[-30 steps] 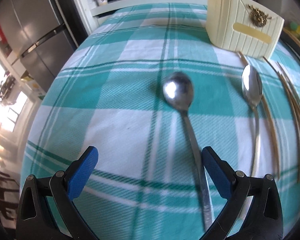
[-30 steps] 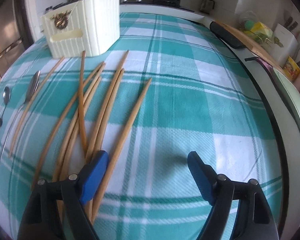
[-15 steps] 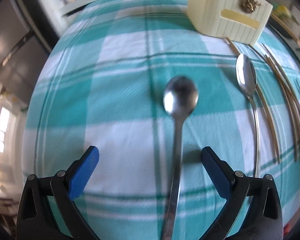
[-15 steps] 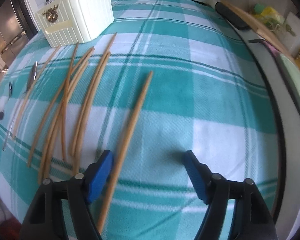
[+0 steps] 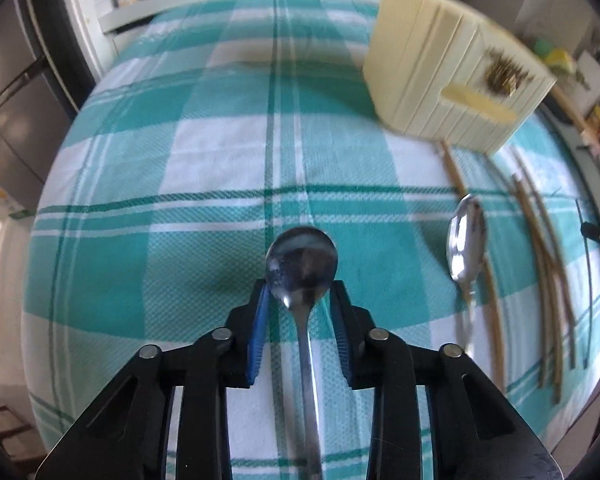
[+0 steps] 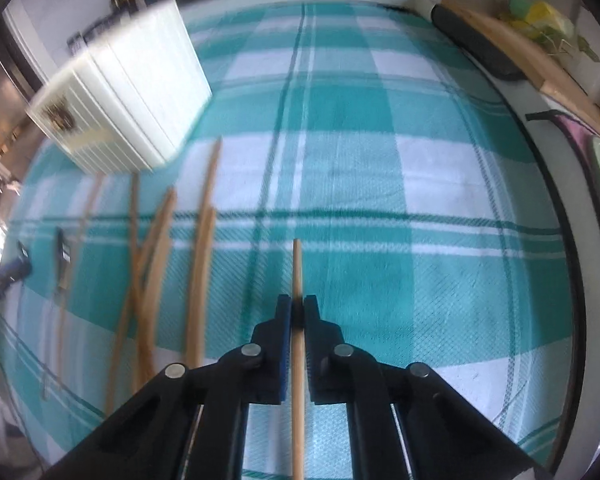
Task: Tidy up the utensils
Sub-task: 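Carry the spoon and chopstick over the cream caddy and drop them in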
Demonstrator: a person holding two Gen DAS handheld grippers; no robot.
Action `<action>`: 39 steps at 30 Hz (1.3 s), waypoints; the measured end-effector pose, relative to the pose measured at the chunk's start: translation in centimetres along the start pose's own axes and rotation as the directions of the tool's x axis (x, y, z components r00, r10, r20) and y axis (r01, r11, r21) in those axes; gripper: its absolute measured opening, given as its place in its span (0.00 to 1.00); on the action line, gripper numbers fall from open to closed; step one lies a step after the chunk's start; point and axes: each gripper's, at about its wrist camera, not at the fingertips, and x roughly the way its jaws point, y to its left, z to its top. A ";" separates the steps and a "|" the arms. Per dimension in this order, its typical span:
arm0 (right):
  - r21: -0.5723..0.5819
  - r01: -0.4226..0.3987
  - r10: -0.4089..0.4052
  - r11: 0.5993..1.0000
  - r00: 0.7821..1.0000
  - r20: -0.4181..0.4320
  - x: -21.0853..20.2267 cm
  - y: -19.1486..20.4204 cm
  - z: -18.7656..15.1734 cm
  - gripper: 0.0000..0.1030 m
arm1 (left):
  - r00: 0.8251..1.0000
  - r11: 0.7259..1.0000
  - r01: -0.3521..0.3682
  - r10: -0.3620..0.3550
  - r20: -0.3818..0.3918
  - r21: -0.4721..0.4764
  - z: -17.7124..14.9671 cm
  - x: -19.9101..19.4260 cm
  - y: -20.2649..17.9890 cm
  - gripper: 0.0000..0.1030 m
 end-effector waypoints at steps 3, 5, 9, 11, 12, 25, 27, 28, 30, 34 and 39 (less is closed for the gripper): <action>-0.016 -0.027 0.028 1.000 0.996 0.081 -3.2 0.5 -0.7 0.06 | 0.997 0.998 0.054 -0.054 0.063 -0.009 -0.6 -2.7 0.2 0.02; -0.036 -0.037 0.042 0.999 0.990 0.134 -5.4 1.0 -1.0 0.06 | 0.993 0.999 0.044 -0.045 0.111 0.013 -1.0 -4.2 -0.1 0.02; -0.056 -0.044 0.054 0.997 0.983 0.177 -8.2 1.1 -1.8 0.06 | 0.994 1.000 0.021 -0.022 0.104 0.018 -1.3 -3.9 0.2 0.04; -0.064 -0.043 0.054 0.997 0.981 0.185 -8.9 1.4 -2.3 0.06 | 0.997 1.000 0.016 -0.017 0.079 0.012 -1.6 -3.3 0.6 0.31; -0.070 -0.042 0.054 0.997 0.980 0.190 -9.3 1.5 -2.6 0.06 | 0.997 1.000 0.012 -0.012 0.076 0.007 -2.0 -3.1 0.7 0.44; -0.120 -0.076 0.102 0.990 0.967 0.233 -10.6 4.1 -3.6 0.06 | 0.996 0.996 -0.059 0.063 0.063 -0.066 -0.2 2.0 1.4 0.35; -0.122 -0.083 0.111 0.989 0.964 0.243 -11.0 4.2 -3.5 0.06 | 0.994 0.998 -0.047 0.051 0.094 -0.049 -0.5 1.2 1.0 0.35; -0.124 -0.087 0.116 0.988 0.961 0.250 -11.3 4.3 -3.5 0.06 | 0.991 0.998 -0.060 0.064 0.121 -0.033 -0.7 0.4 0.7 0.35; -0.129 -0.095 0.127 0.987 0.954 0.270 -12.1 4.4 -3.5 0.06 | 0.985 0.999 -0.038 0.043 0.165 -0.029 -1.2 -1.6 0.4 0.35; -0.137 -0.109 0.147 0.985 0.940 0.308 -14.1 4.7 -3.5 0.06 | 0.966 0.999 0.024 -0.014 0.259 -0.034 -1.9 -6.7 0.2 0.35; -0.156 -0.119 0.170 0.981 0.912 0.374 -17.3 5.4 -3.3 0.06 | 0.935 0.996 0.085 -0.079 0.345 -0.001 -2.1 -12.2 -0.5 0.34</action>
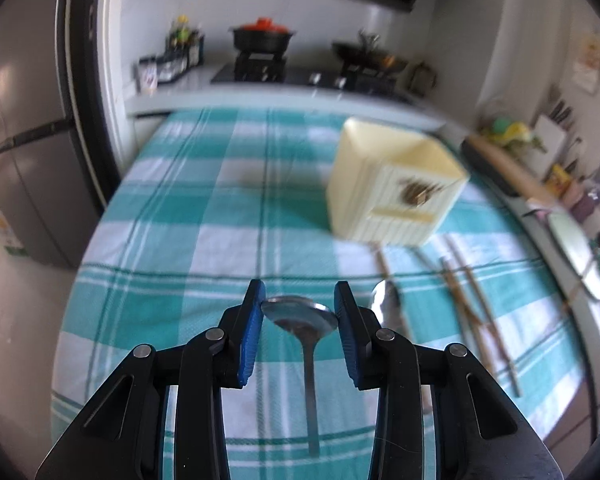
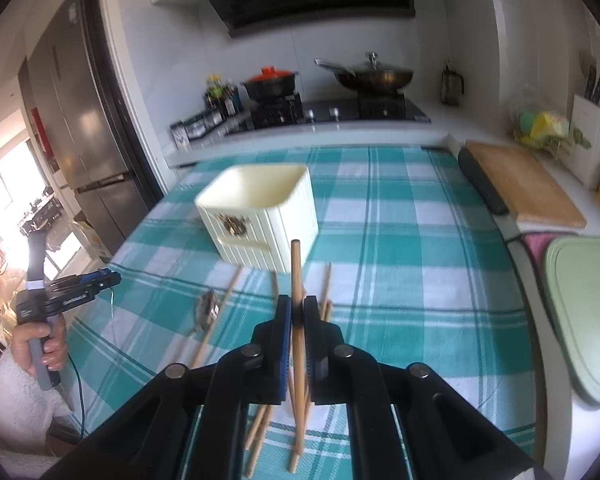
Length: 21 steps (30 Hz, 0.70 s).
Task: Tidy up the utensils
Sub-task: 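Carry the spoon and chopstick over the cream caddy and drop them in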
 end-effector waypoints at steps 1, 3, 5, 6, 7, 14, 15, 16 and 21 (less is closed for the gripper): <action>-0.002 -0.002 0.002 1.000 1.000 0.016 -0.5 0.3 0.4 0.06 | 1.000 1.000 0.012 -0.012 0.011 0.003 0.4 -0.7 -0.1 0.34; -0.010 -0.003 0.004 1.000 0.999 0.043 -1.0 0.7 1.2 0.06 | 0.999 0.999 0.040 -0.040 0.030 0.002 1.4 -1.8 -0.5 0.34; -0.023 -0.001 0.003 1.000 0.998 0.066 -1.3 1.2 2.2 0.06 | 0.996 0.997 0.075 -0.075 0.041 0.000 2.7 -2.6 -0.9 0.34; -0.030 -0.001 0.003 1.000 0.997 0.074 -1.2 1.4 2.9 0.06 | 0.994 0.995 0.096 -0.096 0.051 0.000 3.8 -3.0 -1.1 0.34; -0.036 0.000 0.003 0.999 0.997 0.080 -1.2 1.6 3.5 0.06 | 0.992 0.994 0.110 -0.110 0.059 0.005 4.8 -3.3 -1.3 0.34; -0.059 -0.015 0.023 0.998 0.988 0.153 0.2 2.9 10.3 0.06 | 0.977 0.989 0.139 -0.144 0.157 0.046 13.2 -5.1 -3.6 0.34; -0.062 -0.017 0.027 0.998 0.986 0.163 0.3 3.1 11.0 0.06 | 0.974 0.989 0.138 -0.144 0.174 0.049 14.6 -5.2 -4.0 0.34; -0.063 -0.017 0.028 0.998 0.984 0.178 0.3 3.3 11.9 0.06 | 0.971 0.989 0.139 -0.146 0.188 0.049 15.7 -5.2 -4.2 0.34; -0.081 -0.023 0.044 0.996 0.962 0.270 1.3 4.8 16.0 0.06 | 0.960 0.992 0.124 -0.127 0.248 0.030 20.8 -3.0 -5.7 0.34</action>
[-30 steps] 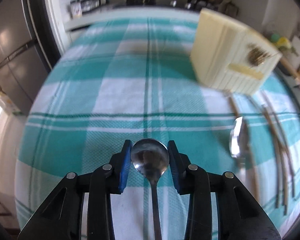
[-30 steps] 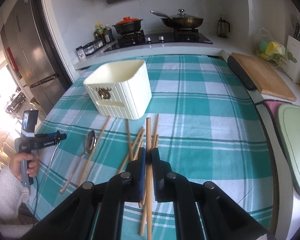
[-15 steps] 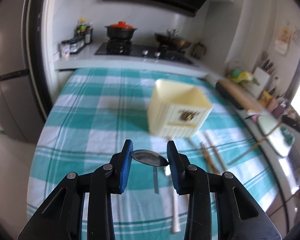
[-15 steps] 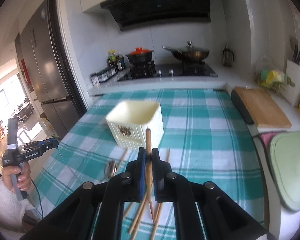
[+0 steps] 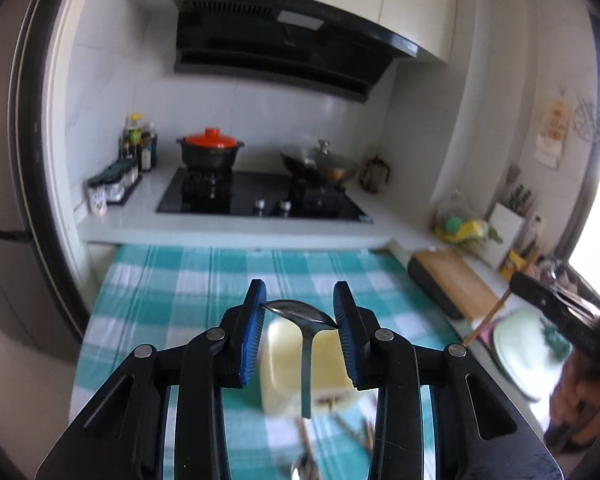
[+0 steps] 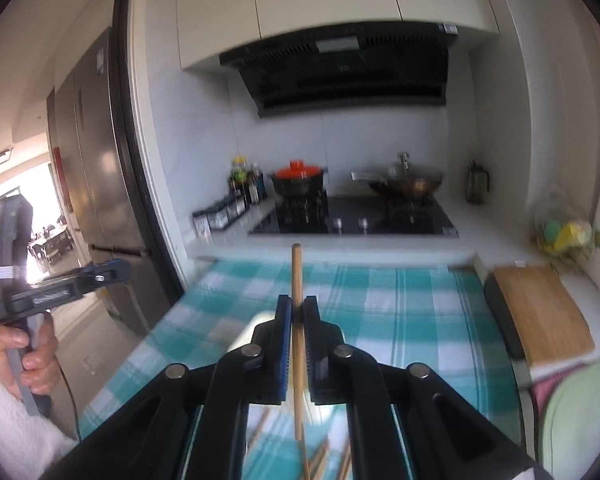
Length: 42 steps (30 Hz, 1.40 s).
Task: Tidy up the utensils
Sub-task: 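Carry the spoon and chopstick over the cream caddy and drop them in, then move both tools back over the remaining utensils on the cloth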
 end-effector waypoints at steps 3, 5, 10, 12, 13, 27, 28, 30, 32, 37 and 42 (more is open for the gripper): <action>0.002 0.000 0.000 1.000 0.999 0.051 2.0 0.4 1.0 0.06 | 1.000 1.000 -0.009 0.009 -0.010 -0.025 0.5 3.4 -0.1 0.34; 0.005 0.001 -0.001 1.000 0.998 0.056 3.8 0.3 1.0 0.06 | 0.999 0.999 -0.016 0.015 -0.042 -0.033 0.1 5.8 0.0 0.34; 0.038 0.007 -0.005 0.999 0.998 -0.068 9.2 -1.1 -0.8 0.06 | 0.982 0.998 -0.039 0.031 -0.186 -0.042 -2.9 12.0 0.5 0.34; 0.083 0.009 0.004 0.997 0.989 -0.151 11.8 -2.1 -2.1 0.06 | 0.969 0.998 -0.049 0.036 -0.246 -0.046 -4.5 14.2 0.9 0.34; 0.102 0.011 0.008 0.995 0.982 -0.187 12.9 -2.6 -2.7 0.06 | 0.963 0.997 -0.054 0.040 -0.267 -0.047 -5.1 15.0 1.1 0.34; 0.095 0.041 -0.024 0.995 0.984 -0.179 11.9 -4.0 -4.8 0.61 | 0.949 0.997 -0.075 0.066 -0.310 -0.018 -8.3 10.4 2.3 0.84; 0.078 0.051 -0.037 0.996 0.985 -0.171 10.8 -4.0 -5.1 0.61 | 0.946 0.997 -0.077 0.070 -0.316 -0.011 -8.8 9.4 2.5 0.85; 0.054 0.076 -0.066 0.996 0.983 -0.174 9.0 -4.1 -5.9 0.61 | 0.936 0.996 -0.085 0.085 -0.343 0.015 -10.6 7.3 3.0 0.86; 0.039 0.098 -0.090 0.994 0.980 -0.180 6.8 -4.5 -7.7 0.61 | 0.923 0.995 -0.094 0.103 -0.372 0.044 -13.2 5.2 3.5 0.87; 0.037 0.178 -0.163 0.983 0.956 -0.245 2.7 -6.6 -14.3 0.61 | 0.888 0.985 -0.152 0.173 -0.426 0.082 -20.5 1.3 5.3 0.88; 0.034 0.288 -0.257 0.957 0.896 -0.361 -0.1 -9.1 -24.1 0.61 | 0.854 0.967 -0.243 0.253 -0.454 0.082 -27.7 -0.1 7.2 0.88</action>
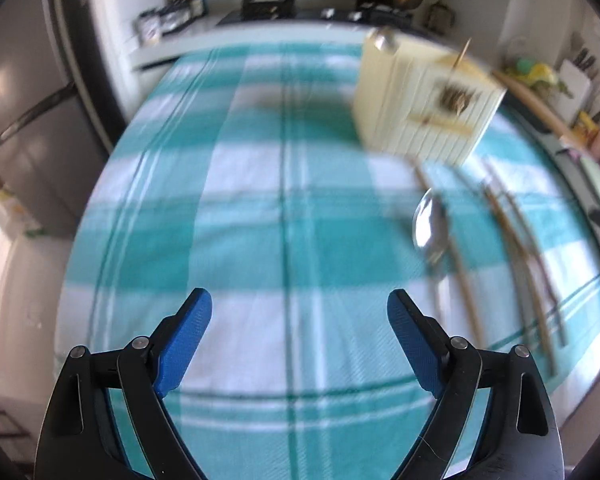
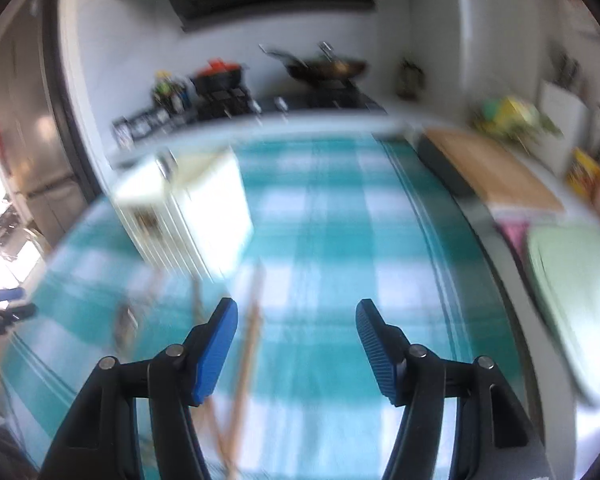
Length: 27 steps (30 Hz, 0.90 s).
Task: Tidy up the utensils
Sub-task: 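Move both tools back over the remaining utensils on the cloth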
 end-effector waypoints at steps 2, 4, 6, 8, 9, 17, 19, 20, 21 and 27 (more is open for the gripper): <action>0.002 0.054 -0.054 0.999 0.998 -0.041 1.0 -0.9 -2.6 0.61 | 0.999 0.999 -0.032 0.033 0.011 -0.024 -1.3 1.0 0.4 0.88; 0.012 0.091 -0.090 0.996 0.994 -0.067 1.7 -1.9 -4.8 0.61 | 0.998 0.998 -0.049 0.050 0.027 -0.051 -1.8 2.0 0.8 0.88; 0.033 0.116 -0.113 0.993 0.990 -0.087 2.4 -2.5 -6.2 0.61 | 0.998 0.995 -0.055 0.058 0.030 -0.077 -1.8 3.1 1.0 0.88; 0.040 0.130 -0.126 0.991 0.987 -0.097 2.9 -2.5 -6.5 0.61 | 0.998 0.994 -0.049 0.053 0.031 -0.097 -1.7 3.9 1.3 0.88; 0.037 0.133 -0.128 0.990 0.987 -0.099 3.0 -2.4 -6.7 0.61 | 0.998 0.994 -0.042 0.046 0.031 -0.103 -1.7 4.3 1.3 0.88; 0.055 0.124 -0.118 0.991 0.987 -0.111 3.3 -2.8 -7.5 0.63 | 0.994 0.992 -0.103 0.105 0.039 -0.070 -1.5 5.5 0.5 0.96; 0.061 0.128 -0.120 0.990 0.986 -0.112 3.4 -2.9 -7.5 0.66 | 0.994 0.992 -0.096 0.099 0.038 -0.085 -1.6 5.6 0.9 0.99; 0.060 0.130 -0.123 0.990 0.986 -0.113 3.3 -2.9 -7.5 0.66 | 0.995 0.991 -0.091 0.095 0.034 -0.097 -1.6 5.7 1.1 1.00; 0.057 0.134 -0.127 0.989 0.986 -0.113 3.4 -2.8 -7.5 0.66 | 0.995 0.991 -0.087 0.091 0.035 -0.103 -1.5 5.8 1.2 1.00; 0.057 0.134 -0.127 0.989 0.986 -0.113 3.3 -2.8 -7.5 0.66 | 0.995 0.991 -0.092 0.096 0.034 -0.100 -1.5 5.9 1.1 1.00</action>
